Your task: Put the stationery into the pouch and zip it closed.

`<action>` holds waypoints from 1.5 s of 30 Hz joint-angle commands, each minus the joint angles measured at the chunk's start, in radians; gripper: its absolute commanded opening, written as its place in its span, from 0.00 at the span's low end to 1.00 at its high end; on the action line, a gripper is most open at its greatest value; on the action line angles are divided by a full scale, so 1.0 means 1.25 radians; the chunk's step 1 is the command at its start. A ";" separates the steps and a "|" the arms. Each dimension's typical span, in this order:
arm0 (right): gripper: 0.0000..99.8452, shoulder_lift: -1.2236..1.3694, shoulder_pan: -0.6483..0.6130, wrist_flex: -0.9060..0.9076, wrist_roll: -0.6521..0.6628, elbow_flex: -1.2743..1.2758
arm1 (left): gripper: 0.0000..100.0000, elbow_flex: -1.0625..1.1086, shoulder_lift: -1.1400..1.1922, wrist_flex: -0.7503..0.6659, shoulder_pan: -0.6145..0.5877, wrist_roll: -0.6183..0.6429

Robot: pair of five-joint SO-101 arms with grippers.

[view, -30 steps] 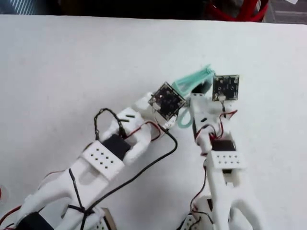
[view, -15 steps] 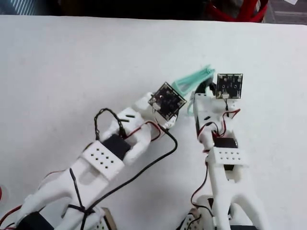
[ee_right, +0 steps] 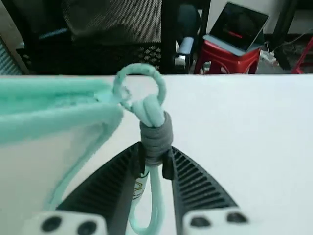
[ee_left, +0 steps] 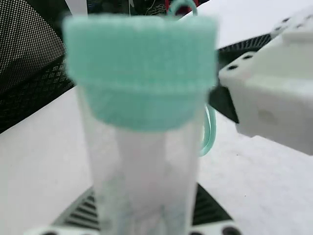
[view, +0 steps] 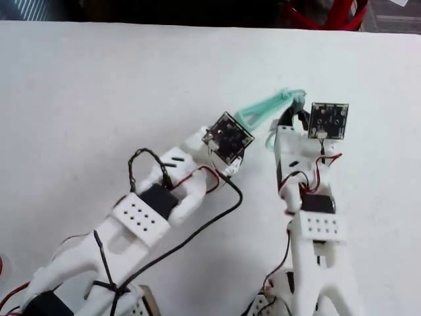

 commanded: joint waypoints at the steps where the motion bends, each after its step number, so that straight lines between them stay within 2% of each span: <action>1: 0.02 -0.226 -0.030 0.101 0.010 -0.049 | 0.02 0.020 0.028 0.010 -0.019 -0.006; 3: 0.02 -0.328 -0.062 0.195 0.022 -0.071 | 0.02 0.021 0.028 0.006 -0.015 -0.006; 5: 0.02 -0.401 -0.117 0.312 0.093 -0.119 | 0.02 0.023 0.029 0.000 -0.017 -0.006; 7: 0.02 -0.433 -0.182 0.411 0.146 -0.171 | 0.02 0.023 0.029 0.000 -0.019 -0.006; 11: 0.02 -0.438 -0.280 0.531 0.167 -0.231 | 0.02 0.023 0.029 0.004 -0.019 -0.006; 22: 0.02 -0.454 -0.272 0.694 0.161 -0.300 | 0.02 0.038 0.028 -0.001 -0.018 -0.006; 26: 0.02 -0.522 -0.305 0.752 0.189 -0.301 | 0.02 0.038 0.028 -0.001 -0.019 -0.006; 29: 0.02 -0.569 -0.196 0.688 0.271 -0.199 | 0.02 0.043 0.028 -0.001 -0.017 -0.006; 32: 0.06 -0.575 -0.089 0.537 0.207 -0.014 | 0.02 0.043 0.028 -0.001 -0.015 -0.006; 36: 0.30 -0.582 -0.078 0.307 0.070 0.214 | 0.02 0.042 0.028 -0.001 -0.015 -0.006; 37: 0.34 -0.576 -0.078 0.235 0.047 0.252 | 0.02 0.043 0.028 -0.001 -0.015 -0.006; 40: 0.32 -0.575 -0.079 0.083 0.049 0.323 | 0.02 0.043 0.028 -0.001 -0.015 -0.006; 45: 0.31 -0.574 -0.111 0.053 0.077 0.329 | 0.02 0.043 0.028 -0.001 -0.014 -0.006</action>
